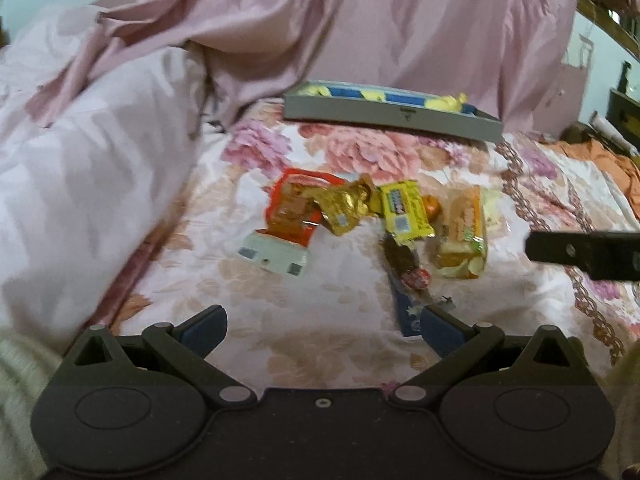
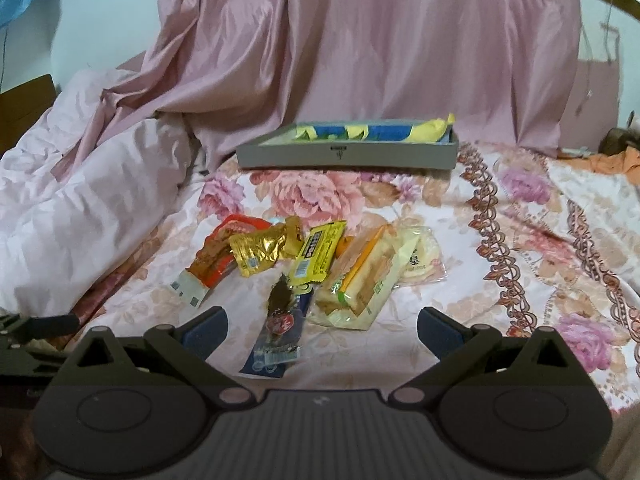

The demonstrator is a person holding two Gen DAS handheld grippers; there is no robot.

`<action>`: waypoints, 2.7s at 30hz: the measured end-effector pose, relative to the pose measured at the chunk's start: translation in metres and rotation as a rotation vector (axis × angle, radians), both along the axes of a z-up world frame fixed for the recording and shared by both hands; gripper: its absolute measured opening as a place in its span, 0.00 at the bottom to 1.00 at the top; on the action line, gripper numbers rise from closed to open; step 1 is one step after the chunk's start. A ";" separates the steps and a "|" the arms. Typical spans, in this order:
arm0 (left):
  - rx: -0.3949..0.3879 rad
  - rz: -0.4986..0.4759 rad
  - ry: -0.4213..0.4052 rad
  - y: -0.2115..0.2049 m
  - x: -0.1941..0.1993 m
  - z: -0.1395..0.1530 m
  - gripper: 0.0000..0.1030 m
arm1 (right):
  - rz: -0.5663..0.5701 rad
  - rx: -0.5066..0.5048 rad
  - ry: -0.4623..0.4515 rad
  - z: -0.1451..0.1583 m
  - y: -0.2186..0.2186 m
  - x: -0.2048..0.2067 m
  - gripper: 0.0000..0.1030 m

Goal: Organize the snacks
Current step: 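Lower the right tool onto the bread loaf bag and close it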

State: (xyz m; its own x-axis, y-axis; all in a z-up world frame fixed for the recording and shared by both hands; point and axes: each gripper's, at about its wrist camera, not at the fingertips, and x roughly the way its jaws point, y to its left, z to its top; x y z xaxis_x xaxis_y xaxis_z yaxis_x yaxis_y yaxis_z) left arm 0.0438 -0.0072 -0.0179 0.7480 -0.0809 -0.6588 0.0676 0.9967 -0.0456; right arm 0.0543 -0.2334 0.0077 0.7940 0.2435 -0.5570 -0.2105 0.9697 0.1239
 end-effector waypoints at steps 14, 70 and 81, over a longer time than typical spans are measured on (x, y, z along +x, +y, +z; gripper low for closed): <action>0.015 -0.222 0.179 -0.041 0.083 -0.028 0.99 | 0.055 0.039 0.235 -0.023 -0.018 0.095 1.00; -0.233 -0.109 0.270 -0.031 0.158 -0.075 0.48 | -0.126 0.329 0.426 -0.058 -0.061 0.170 0.65; -0.304 -0.057 0.267 -0.020 0.155 -0.075 0.33 | -0.093 0.345 0.438 -0.060 -0.060 0.170 0.65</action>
